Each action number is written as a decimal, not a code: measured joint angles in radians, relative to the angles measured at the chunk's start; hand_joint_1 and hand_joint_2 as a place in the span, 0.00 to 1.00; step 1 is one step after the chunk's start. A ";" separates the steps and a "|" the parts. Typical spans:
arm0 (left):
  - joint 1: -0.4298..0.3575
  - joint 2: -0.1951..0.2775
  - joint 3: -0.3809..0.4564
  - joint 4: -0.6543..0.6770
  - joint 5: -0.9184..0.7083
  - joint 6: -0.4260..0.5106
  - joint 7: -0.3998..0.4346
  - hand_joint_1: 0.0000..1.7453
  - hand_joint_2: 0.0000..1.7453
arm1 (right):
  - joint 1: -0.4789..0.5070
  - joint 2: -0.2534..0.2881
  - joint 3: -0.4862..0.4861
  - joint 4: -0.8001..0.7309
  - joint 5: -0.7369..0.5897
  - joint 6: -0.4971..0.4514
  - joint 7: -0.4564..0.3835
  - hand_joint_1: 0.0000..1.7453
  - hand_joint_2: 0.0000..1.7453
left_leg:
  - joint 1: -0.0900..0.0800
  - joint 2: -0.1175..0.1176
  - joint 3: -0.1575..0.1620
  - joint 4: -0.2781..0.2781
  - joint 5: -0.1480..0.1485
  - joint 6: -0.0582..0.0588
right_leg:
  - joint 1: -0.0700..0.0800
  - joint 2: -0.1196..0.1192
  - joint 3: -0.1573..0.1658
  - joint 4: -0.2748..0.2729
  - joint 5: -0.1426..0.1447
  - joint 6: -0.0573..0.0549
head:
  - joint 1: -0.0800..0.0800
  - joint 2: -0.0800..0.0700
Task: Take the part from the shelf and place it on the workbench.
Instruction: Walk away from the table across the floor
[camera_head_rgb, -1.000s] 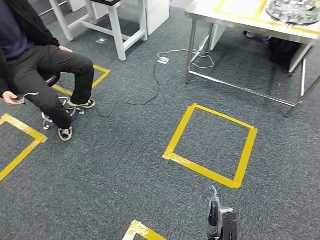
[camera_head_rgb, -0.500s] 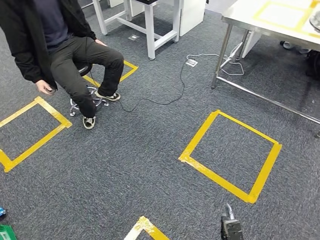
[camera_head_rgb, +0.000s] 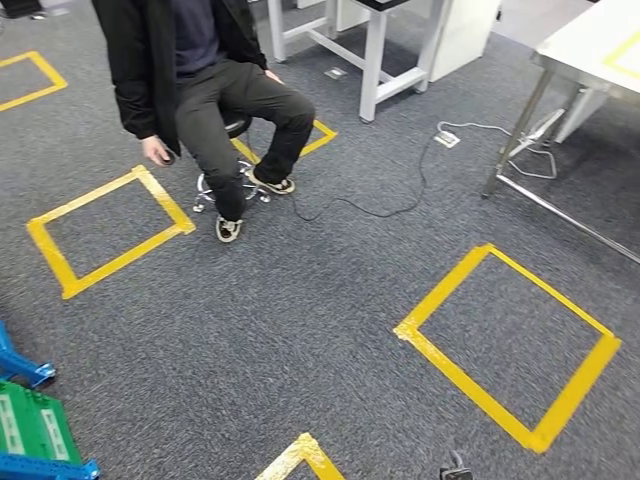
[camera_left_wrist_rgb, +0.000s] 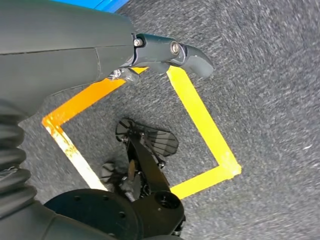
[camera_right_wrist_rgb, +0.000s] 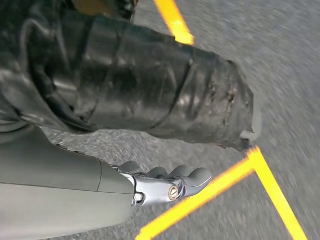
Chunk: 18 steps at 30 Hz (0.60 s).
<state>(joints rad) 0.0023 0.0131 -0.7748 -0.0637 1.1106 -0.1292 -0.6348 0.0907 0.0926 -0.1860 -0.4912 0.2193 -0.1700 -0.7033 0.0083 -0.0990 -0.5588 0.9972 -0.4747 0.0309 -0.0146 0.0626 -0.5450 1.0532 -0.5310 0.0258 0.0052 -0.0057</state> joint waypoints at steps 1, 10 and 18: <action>-0.001 -0.001 -0.001 0.000 0.005 0.000 -0.001 0.00 1.00 | -0.004 -0.003 0.000 0.027 0.006 -0.004 0.000 0.00 0.00 | 0.001 -0.013 -0.003 0.002 0.000 -0.006 | -0.001 0.021 0.016 -0.038 0.011 -0.002 | 0.000 0.000; -0.002 -0.011 -0.024 0.006 0.052 0.002 -0.008 0.00 1.00 | -0.035 -0.012 0.003 0.226 0.053 -0.026 0.081 0.00 0.00 | 0.009 0.086 -0.141 0.271 -0.130 -0.054 | 0.005 -0.086 0.040 -0.069 0.016 -0.038 | -0.016 0.000; 0.003 -0.014 -0.049 0.011 0.079 -0.001 -0.010 0.00 1.00 | -0.051 -0.018 0.008 0.283 0.072 -0.040 0.117 0.00 0.00 | -0.001 0.145 0.017 0.005 -0.019 -0.032 | 0.012 -0.173 0.060 -0.067 -0.007 -0.007 | -0.011 0.000</action>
<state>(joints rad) 0.0051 -0.0005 -0.8240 -0.0525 1.1900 -0.1307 -0.6445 0.0398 0.0751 -0.1776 -0.2085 0.2918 -0.2104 -0.5867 0.0069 0.0462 -0.5422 1.0022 -0.4941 -0.0008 -0.0022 -0.1107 -0.4850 0.9861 -0.5382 0.0185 -0.0061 -0.0057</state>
